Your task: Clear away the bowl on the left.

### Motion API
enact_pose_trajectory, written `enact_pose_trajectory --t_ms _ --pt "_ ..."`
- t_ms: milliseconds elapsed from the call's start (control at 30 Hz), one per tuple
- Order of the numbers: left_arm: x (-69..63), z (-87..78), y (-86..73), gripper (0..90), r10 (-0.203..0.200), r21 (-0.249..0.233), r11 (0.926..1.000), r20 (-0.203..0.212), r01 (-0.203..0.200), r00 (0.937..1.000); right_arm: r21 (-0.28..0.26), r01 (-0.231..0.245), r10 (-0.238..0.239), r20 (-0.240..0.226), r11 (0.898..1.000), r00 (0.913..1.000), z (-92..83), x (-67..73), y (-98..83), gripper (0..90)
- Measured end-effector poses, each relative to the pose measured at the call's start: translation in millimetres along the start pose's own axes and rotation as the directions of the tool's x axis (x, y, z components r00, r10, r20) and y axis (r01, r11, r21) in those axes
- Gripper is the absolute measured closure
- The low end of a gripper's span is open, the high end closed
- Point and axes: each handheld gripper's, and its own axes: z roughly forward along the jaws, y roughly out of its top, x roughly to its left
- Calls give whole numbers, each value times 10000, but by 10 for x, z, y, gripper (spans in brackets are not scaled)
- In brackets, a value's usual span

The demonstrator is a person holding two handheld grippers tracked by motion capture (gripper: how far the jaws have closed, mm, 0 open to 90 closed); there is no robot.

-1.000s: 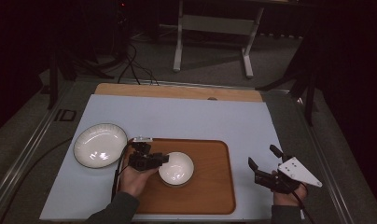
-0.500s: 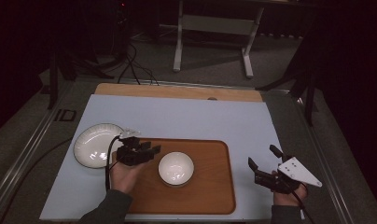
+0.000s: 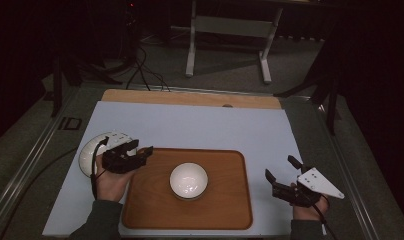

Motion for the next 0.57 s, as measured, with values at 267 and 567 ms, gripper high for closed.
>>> enact_pose_trajectory --t_ms 267,567 --pt "235 -220 -76 383 585 -451 9970 -1082 -637 9924 375 -58 68 -286 9993 9996 50 -4 -23 136" --pt "451 -283 -162 385 -205 -649 9978 -1401 115 9899 455 -208 218 -209 9987 9995 61 -31 -43 136"
